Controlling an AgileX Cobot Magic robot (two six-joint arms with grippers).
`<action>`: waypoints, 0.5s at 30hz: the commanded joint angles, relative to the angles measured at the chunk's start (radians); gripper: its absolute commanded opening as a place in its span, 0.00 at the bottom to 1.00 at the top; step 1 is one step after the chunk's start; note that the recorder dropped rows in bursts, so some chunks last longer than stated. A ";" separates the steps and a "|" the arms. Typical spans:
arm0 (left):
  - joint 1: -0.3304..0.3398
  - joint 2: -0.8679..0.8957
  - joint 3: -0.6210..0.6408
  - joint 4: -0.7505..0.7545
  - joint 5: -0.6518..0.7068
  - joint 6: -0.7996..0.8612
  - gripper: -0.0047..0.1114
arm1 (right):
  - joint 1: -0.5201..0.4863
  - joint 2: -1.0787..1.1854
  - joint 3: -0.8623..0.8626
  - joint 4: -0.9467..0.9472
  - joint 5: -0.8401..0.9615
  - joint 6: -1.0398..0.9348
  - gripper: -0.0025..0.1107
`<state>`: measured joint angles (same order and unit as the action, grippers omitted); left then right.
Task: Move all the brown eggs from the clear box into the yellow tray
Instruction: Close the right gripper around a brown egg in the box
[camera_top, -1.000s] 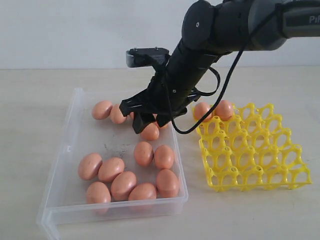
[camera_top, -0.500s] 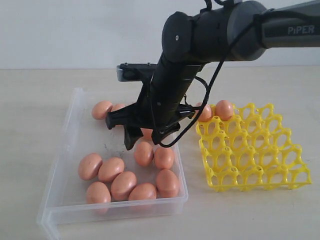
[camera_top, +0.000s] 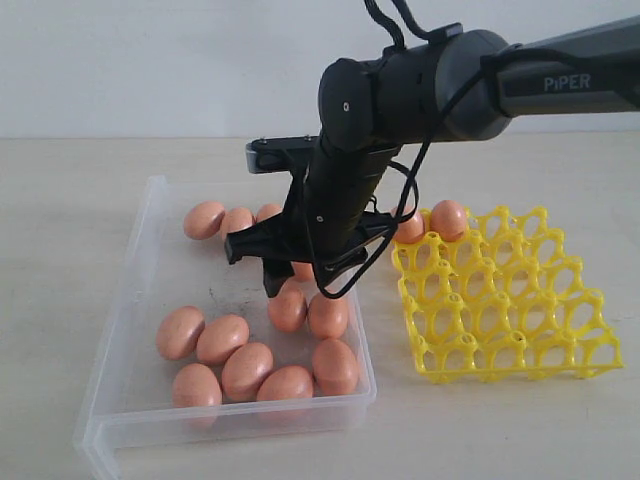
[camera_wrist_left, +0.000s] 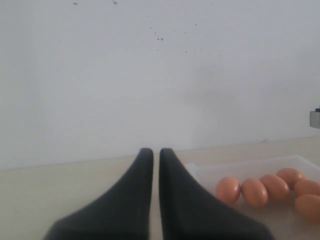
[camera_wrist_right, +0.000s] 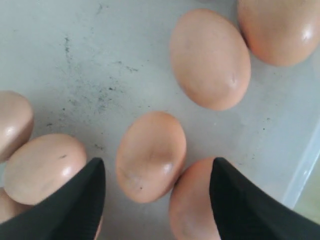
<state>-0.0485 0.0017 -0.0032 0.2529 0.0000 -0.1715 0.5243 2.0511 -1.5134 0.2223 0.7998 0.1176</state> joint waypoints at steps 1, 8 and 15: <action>-0.008 -0.002 0.003 -0.002 0.000 0.001 0.07 | -0.001 -0.003 -0.004 0.008 -0.007 0.007 0.50; -0.008 -0.002 0.003 -0.002 0.000 0.001 0.07 | 0.022 0.001 -0.004 0.005 -0.046 0.034 0.50; -0.008 -0.002 0.003 -0.002 0.000 0.001 0.07 | 0.025 0.046 -0.022 -0.046 -0.017 0.086 0.50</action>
<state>-0.0485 0.0017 -0.0032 0.2529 0.0000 -0.1715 0.5482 2.0808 -1.5234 0.2158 0.7673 0.1780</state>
